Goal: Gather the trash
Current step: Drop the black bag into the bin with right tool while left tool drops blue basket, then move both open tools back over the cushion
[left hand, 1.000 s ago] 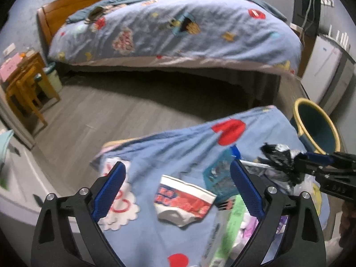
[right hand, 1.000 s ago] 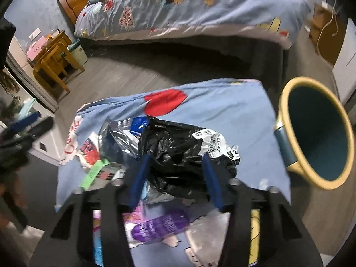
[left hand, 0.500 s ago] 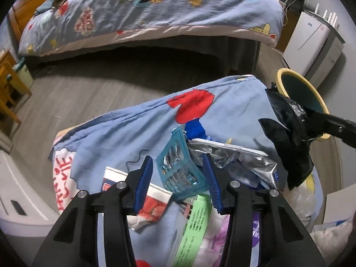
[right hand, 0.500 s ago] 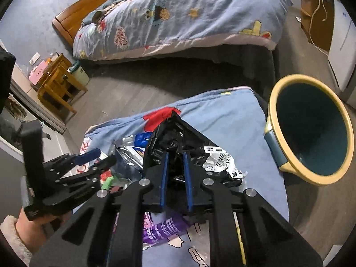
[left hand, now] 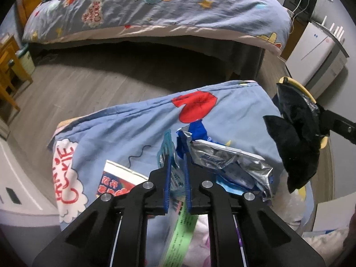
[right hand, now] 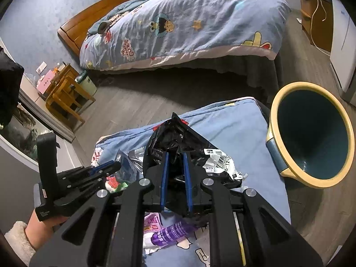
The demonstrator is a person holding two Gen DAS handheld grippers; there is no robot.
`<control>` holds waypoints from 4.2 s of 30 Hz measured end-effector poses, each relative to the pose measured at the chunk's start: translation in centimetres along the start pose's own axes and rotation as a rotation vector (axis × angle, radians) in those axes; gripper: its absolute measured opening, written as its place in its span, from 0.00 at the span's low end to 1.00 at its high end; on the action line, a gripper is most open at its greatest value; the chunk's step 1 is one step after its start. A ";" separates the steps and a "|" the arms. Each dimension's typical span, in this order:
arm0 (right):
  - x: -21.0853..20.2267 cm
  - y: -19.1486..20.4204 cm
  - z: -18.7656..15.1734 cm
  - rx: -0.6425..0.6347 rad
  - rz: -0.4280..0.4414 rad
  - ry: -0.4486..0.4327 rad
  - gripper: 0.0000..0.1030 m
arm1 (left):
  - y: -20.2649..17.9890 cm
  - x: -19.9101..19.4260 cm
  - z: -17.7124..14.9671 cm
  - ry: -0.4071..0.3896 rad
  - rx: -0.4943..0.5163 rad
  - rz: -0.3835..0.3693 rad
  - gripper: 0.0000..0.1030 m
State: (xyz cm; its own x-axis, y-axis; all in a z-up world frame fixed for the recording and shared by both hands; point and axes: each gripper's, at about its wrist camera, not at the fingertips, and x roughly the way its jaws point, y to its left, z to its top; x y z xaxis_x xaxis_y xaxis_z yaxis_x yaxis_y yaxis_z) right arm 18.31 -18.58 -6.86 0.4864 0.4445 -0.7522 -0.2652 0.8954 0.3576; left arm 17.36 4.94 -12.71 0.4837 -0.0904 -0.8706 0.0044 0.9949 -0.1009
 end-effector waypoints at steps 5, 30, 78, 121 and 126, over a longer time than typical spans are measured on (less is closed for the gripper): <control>0.0 -0.1 0.0 0.005 0.006 0.001 0.12 | 0.5 0.4 0.0 0.020 -0.029 -0.025 0.16; -8.0 -7.5 5.0 0.141 0.018 -0.215 0.13 | -8.8 -9.7 5.6 -0.308 0.180 -0.071 0.06; -11.1 -21.0 3.1 0.306 -0.229 -0.300 0.94 | -22.5 -3.7 7.6 -0.336 0.282 -0.236 0.89; -0.9 -3.8 -9.0 0.100 -0.350 0.071 0.94 | 1.0 -7.2 -8.4 -0.124 0.031 0.096 0.91; 0.2 -4.4 -9.4 0.089 -0.350 0.108 0.94 | -0.3 -4.6 -7.8 -0.074 0.081 0.102 0.91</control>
State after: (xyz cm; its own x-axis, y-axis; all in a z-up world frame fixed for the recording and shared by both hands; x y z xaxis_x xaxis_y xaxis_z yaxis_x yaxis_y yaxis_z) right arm 11.81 -22.66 -13.80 0.4426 0.1102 -0.8899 -0.0230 0.9935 0.1116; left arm 8.29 4.72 -12.43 0.5480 0.0119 -0.8364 0.0209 0.9994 0.0279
